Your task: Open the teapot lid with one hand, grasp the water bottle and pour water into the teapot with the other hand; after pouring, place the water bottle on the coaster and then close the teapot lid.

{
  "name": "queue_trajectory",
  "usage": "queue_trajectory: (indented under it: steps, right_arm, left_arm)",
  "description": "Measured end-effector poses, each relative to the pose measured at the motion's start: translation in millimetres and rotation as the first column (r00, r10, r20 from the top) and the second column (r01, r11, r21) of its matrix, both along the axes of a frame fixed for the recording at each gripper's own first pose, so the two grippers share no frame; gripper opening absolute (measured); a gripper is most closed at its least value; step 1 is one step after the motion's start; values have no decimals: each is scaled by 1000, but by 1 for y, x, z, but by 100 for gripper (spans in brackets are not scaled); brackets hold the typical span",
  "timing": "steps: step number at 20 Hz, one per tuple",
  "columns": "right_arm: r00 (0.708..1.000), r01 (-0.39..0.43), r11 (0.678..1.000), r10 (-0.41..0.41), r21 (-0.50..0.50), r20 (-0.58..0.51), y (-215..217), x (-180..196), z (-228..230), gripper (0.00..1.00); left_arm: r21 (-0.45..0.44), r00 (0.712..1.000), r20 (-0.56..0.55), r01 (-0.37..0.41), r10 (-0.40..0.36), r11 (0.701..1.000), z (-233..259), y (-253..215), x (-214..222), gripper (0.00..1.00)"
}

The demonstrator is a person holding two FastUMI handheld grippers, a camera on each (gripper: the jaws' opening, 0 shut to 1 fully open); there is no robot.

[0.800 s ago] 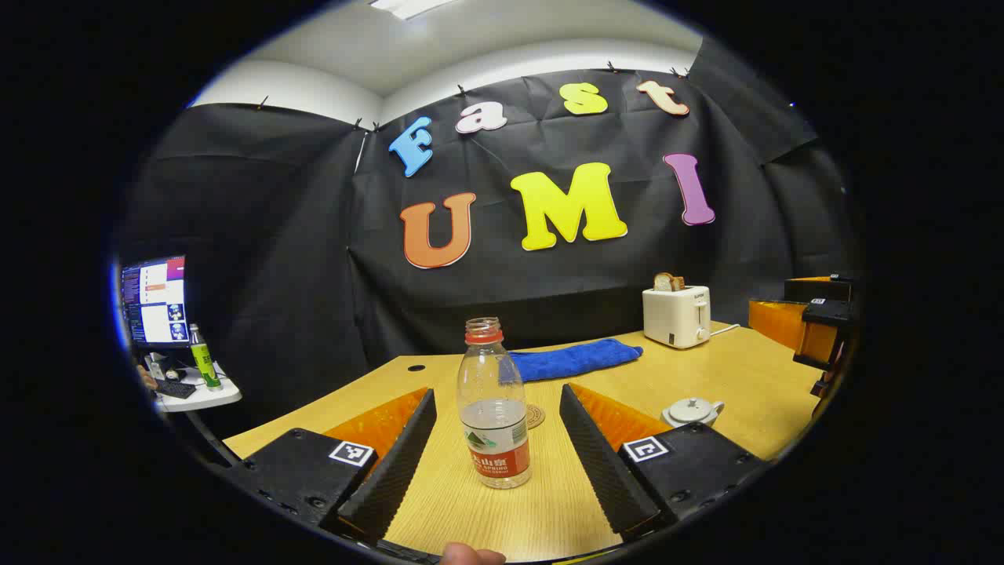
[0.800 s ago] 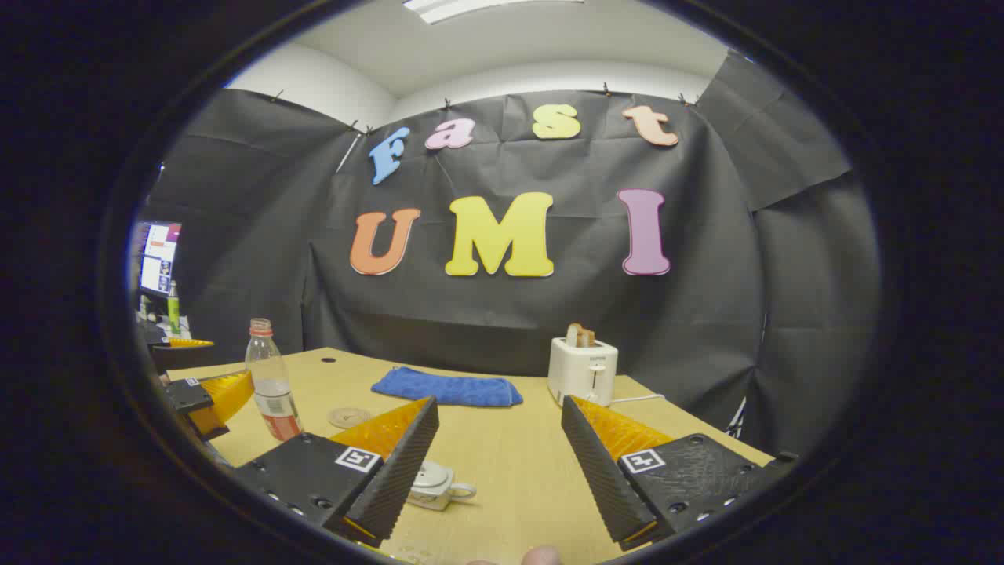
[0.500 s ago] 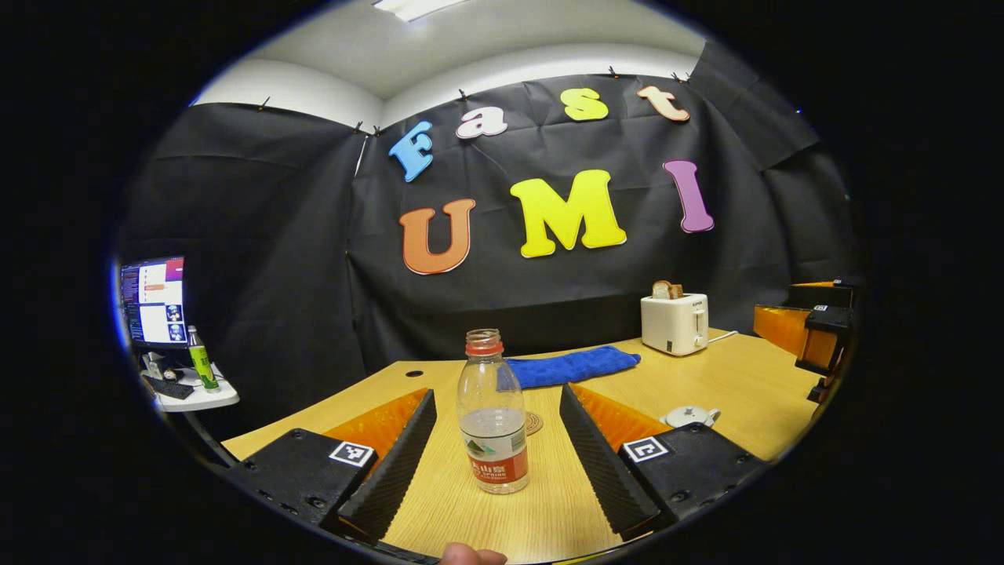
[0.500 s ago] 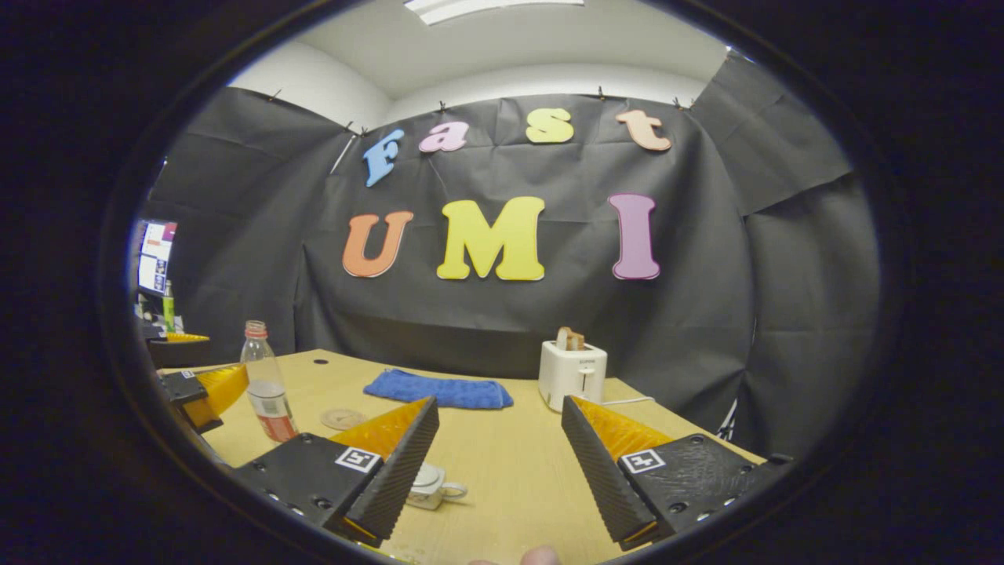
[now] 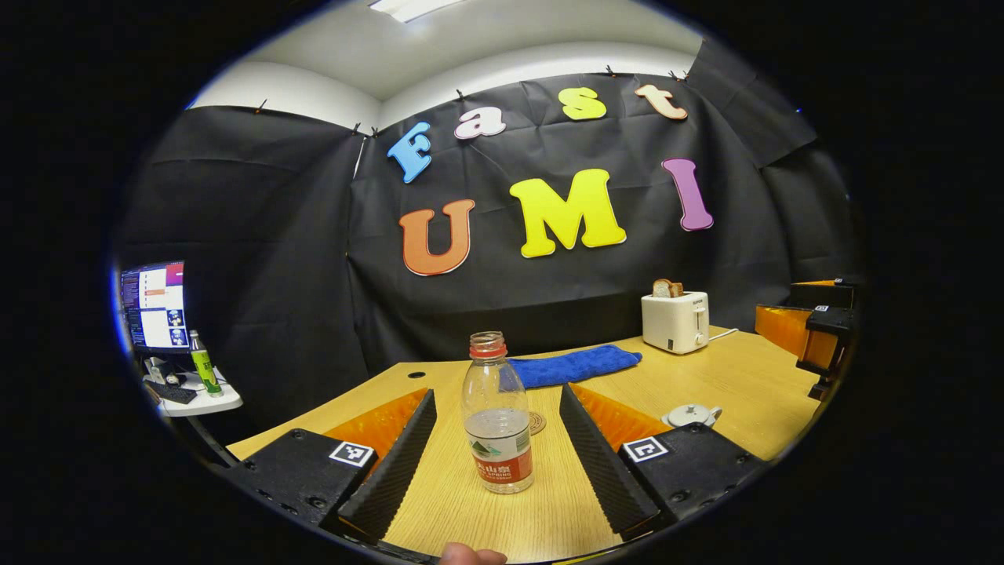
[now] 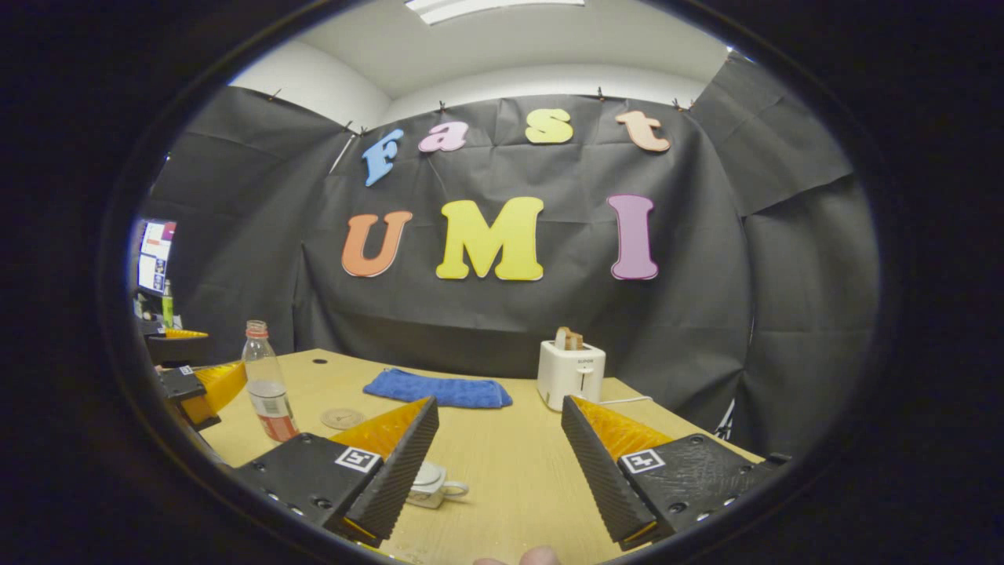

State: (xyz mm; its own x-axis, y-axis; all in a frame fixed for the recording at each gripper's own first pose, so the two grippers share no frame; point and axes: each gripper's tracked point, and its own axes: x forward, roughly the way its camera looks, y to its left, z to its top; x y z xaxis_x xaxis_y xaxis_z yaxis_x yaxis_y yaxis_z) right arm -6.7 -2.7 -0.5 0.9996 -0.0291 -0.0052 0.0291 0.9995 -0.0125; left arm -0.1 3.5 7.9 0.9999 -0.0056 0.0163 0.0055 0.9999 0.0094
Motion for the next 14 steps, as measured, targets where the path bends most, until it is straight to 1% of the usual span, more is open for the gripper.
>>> queue_trajectory:
  steps: [1, 2, 8, 10, 11, 12, 13, 14]
  right_arm:
    - [1000, -1, 1000, 1, -1, 0, 2, 0, -1, 95]
    - [1000, -2, 1000, 2, 0, -3, 2, 0, -1, 97]
    - [999, -33, 999, 33, -3, -29, 17, 2, -11, 97]
    - [998, -46, 999, 46, -3, -41, 22, 5, -16, 97]
    - [998, -47, 999, 47, -3, -47, 23, 6, -20, 93]
    - [997, -50, 999, 50, -3, -53, 26, 9, -24, 97]
    - [997, -54, 999, 54, -2, -63, 28, 11, -30, 97]
    - [995, -61, 998, 61, -2, -78, 32, 14, -36, 95]
  left_arm:
    - [2, 1000, -1, 0, 0, 1000, 0, 0, 1, 99]
    - [4, 1000, 1, -4, 4, 1000, 0, 1, 0, 99]
    - [-12, 1000, 12, -18, 18, 1000, 5, 9, -1, 99]
    - [-17, 1000, 11, -24, 24, 1000, 5, 10, -1, 99]
    - [-19, 1000, 9, -24, 24, 1000, 5, 10, -1, 99]
    - [-21, 1000, 9, -23, 24, 1000, 5, 11, -1, 99]
    - [-20, 1000, 10, -24, 24, 1000, 6, 11, -1, 99]
    - [-19, 1000, 12, -25, 25, 1000, 6, 12, -1, 99]
